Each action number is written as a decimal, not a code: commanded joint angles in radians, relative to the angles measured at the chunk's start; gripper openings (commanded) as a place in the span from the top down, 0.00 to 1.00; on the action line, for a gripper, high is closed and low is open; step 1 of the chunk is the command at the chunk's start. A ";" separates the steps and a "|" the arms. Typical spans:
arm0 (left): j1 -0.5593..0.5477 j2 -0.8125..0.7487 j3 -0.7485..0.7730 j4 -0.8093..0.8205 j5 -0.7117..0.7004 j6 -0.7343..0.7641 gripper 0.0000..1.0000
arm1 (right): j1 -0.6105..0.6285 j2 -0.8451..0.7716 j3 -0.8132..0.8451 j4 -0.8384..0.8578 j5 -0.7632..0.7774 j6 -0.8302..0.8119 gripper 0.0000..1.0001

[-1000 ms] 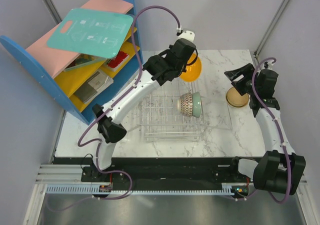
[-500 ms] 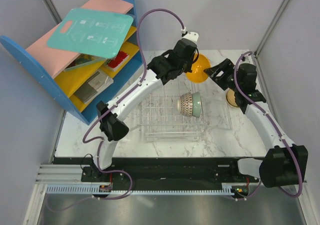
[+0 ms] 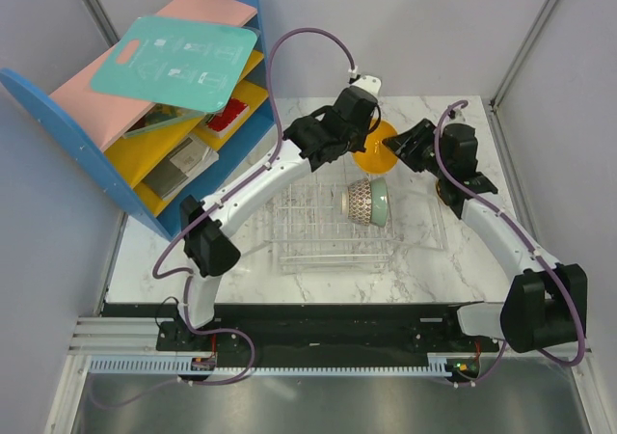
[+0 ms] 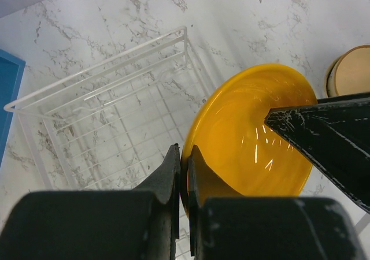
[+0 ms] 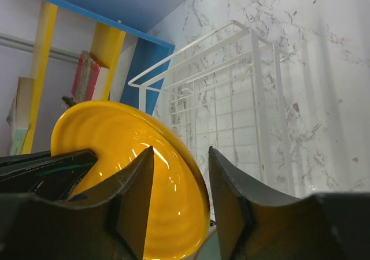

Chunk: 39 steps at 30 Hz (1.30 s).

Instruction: Unload the bowls from the dish rack

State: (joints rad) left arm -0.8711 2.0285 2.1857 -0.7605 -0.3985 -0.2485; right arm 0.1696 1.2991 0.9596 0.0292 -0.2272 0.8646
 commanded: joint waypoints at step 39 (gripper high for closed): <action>0.063 -0.485 -0.530 0.095 -0.207 -0.121 0.40 | -0.255 -0.193 -0.082 -0.278 0.488 -0.131 1.00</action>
State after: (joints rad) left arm -0.8337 1.6901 1.7309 -0.6266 -0.4828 -0.3492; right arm -0.0349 1.1465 0.9077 -0.1860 0.0914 0.7517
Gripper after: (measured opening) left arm 0.603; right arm 0.037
